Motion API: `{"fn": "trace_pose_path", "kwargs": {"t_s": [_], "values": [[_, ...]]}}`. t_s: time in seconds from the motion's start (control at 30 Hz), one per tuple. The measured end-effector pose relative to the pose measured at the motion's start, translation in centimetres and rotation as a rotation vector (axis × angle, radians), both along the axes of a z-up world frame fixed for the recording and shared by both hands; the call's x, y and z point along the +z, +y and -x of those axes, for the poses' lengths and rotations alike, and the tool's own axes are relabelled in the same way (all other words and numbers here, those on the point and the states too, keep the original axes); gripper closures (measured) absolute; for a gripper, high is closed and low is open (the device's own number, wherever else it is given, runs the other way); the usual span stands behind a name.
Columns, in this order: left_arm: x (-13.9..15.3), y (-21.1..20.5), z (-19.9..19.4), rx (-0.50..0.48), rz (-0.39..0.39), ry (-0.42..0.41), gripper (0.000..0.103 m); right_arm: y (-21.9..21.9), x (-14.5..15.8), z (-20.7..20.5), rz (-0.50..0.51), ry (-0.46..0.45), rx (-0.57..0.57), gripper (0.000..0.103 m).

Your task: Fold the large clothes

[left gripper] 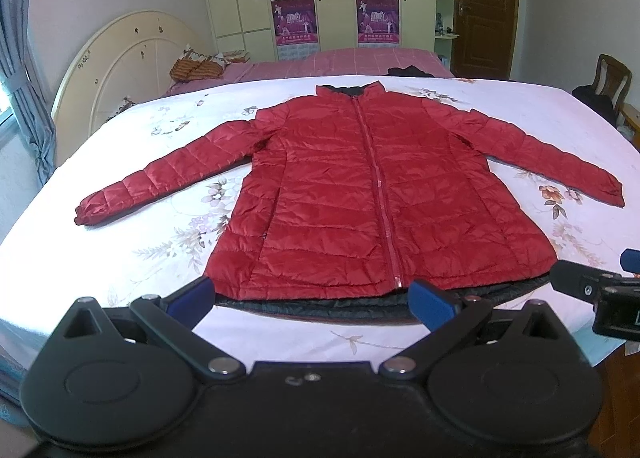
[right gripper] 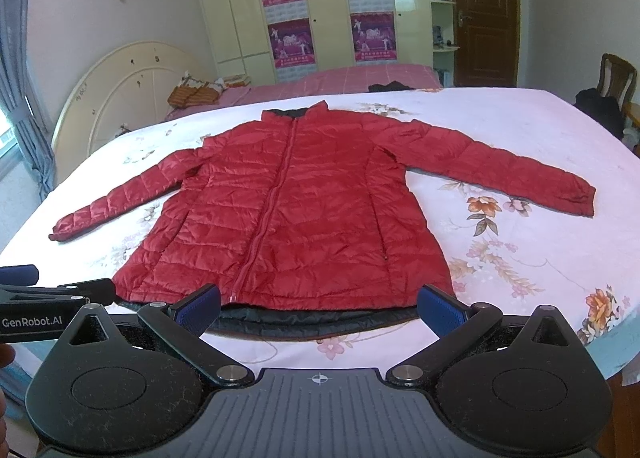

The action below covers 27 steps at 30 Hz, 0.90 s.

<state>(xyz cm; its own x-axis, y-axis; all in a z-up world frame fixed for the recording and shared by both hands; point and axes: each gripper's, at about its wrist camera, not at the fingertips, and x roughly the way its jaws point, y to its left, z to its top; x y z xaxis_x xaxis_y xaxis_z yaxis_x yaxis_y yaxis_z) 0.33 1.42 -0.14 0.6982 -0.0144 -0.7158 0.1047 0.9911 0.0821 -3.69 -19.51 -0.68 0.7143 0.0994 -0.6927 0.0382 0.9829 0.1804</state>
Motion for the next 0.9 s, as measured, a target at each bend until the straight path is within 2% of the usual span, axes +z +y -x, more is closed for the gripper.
{"fn": "trace_pose_path", "kwargs": {"t_s": [0.3, 0.53, 0.9], "values": [[-0.3, 0.6, -1.7, 0.000, -0.027, 0.056, 0.000, 0.0, -0.4, -1.3, -0.005, 0.013, -0.022, 0.000], [-0.8, 1.1, -3.7, 0.002, -0.017, 0.037, 0.000, -0.1, -1.0, -3.0, 0.000, 0.023, -0.042, 0.000], [-2.8, 1.7, -10.2, -0.003, -0.021, 0.068, 0.000, -2.0, -3.1, -7.8, 0.003, 0.050, -0.131, 0.000]]}}
